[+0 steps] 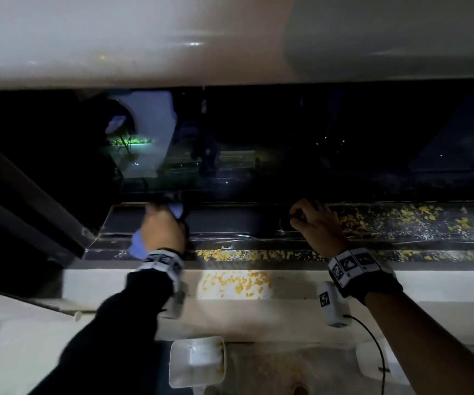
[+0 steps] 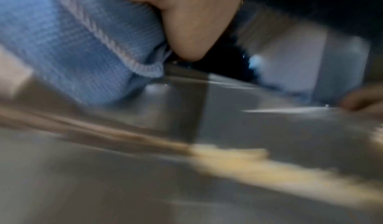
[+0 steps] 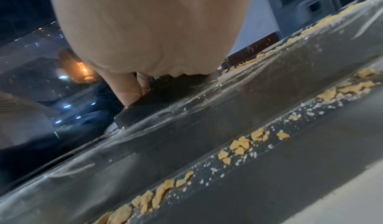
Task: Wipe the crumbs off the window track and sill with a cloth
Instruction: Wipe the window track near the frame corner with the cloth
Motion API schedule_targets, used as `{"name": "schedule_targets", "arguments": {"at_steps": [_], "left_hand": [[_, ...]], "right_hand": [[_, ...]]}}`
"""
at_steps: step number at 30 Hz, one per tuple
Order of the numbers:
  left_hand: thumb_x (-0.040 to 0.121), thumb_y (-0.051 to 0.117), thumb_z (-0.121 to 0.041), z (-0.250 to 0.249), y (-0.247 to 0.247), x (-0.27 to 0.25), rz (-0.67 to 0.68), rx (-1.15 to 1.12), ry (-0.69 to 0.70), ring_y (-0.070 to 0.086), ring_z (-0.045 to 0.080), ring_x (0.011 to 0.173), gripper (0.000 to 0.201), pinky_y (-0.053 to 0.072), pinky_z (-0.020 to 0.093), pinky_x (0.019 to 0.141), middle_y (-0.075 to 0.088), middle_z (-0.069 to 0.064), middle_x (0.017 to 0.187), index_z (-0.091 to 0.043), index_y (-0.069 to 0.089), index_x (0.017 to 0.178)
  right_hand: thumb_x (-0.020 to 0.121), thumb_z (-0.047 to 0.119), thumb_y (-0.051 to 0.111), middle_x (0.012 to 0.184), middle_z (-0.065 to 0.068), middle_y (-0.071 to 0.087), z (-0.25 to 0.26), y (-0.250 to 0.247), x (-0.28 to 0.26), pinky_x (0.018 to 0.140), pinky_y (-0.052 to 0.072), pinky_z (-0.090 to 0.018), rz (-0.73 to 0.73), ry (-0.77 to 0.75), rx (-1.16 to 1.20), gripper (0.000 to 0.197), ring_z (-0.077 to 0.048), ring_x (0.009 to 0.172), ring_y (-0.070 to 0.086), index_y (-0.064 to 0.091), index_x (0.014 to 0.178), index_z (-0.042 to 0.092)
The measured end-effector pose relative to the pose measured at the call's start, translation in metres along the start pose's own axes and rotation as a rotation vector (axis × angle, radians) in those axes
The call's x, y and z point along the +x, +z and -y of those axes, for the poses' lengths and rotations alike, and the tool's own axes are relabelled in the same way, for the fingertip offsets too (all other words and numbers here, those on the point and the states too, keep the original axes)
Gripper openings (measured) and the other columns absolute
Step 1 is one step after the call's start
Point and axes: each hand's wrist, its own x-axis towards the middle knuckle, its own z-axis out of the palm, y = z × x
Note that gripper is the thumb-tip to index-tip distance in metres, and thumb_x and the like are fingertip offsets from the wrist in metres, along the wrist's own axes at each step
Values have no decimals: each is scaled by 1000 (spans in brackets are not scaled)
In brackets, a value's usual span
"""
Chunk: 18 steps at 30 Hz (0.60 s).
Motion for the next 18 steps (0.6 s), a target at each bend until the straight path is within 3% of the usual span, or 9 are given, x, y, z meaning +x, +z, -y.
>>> {"name": "schedule_targets", "arguments": {"at_steps": [2, 3, 6, 7, 9, 11, 14, 16, 18], "left_hand": [[71, 53, -39, -31, 24, -19, -15, -30, -3, 65, 37, 87, 42, 46, 40, 73, 58, -1, 107, -57, 49, 109], [75, 51, -40, -51, 28, -34, 7, -61, 29, 65, 34, 90, 40, 45, 37, 72, 60, -4, 106, -53, 50, 112], [82, 55, -23, -100, 35, -65, 209, -197, 290, 63, 33, 95, 32, 47, 34, 73, 66, 6, 106, -24, 57, 114], [82, 57, -21, -103, 29, -69, 242, -215, 363, 62, 31, 95, 33, 46, 33, 73, 65, 6, 106, -24, 58, 114], [79, 61, -17, -85, 10, -58, 144, -241, 420, 63, 27, 84, 34, 42, 30, 67, 67, 9, 97, -28, 65, 110], [76, 62, -8, -47, -15, -35, 12, -216, 319, 62, 25, 73, 34, 40, 29, 63, 68, 16, 85, -24, 71, 104], [79, 58, -7, 25, -46, 8, -150, -121, -6, 62, 43, 87, 25, 52, 43, 77, 60, 30, 98, 1, 68, 100], [81, 61, -9, 54, -56, 24, -170, -52, -175, 58, 48, 95, 26, 48, 51, 83, 53, 31, 108, 8, 62, 101], [79, 65, -10, 52, -46, 27, -123, 1, -190, 58, 48, 97, 27, 48, 51, 83, 54, 29, 108, 5, 62, 101]], "right_hand": [[77, 44, 45, 99, 5, 50, 1, 0, 1, 82, 24, -35, -4, 5, -1, 30, -27, 100, 47, 54, 100, 27], [77, 44, 44, 99, 5, 50, 1, 1, 0, 81, 23, -34, 0, 5, -5, 31, -27, 100, 47, 54, 100, 27], [76, 45, 44, 108, -2, 56, 2, -1, 0, 82, 25, -36, -1, 1, -31, 39, -30, 105, 47, 56, 107, 24], [76, 45, 43, 111, -4, 57, 1, -2, 0, 84, 26, -37, 6, 1, -36, 42, -30, 106, 47, 56, 110, 23], [77, 46, 43, 111, -3, 57, 1, -3, -1, 85, 26, -37, 6, -5, -22, 42, -29, 107, 47, 57, 109, 23], [78, 46, 43, 110, -1, 57, 1, -3, -2, 85, 26, -36, -6, -10, -12, 37, -28, 106, 47, 57, 105, 25], [78, 46, 44, 110, -1, 57, 0, -1, -2, 86, 27, -37, -9, -2, -21, 34, -29, 106, 48, 56, 103, 27], [77, 46, 44, 111, -1, 57, 0, -1, -1, 87, 28, -38, -15, 4, -30, 35, -29, 106, 48, 57, 103, 27], [76, 46, 45, 112, -2, 58, 0, 1, 0, 87, 30, -39, -30, 6, -38, 37, -30, 107, 49, 57, 104, 25]]}}
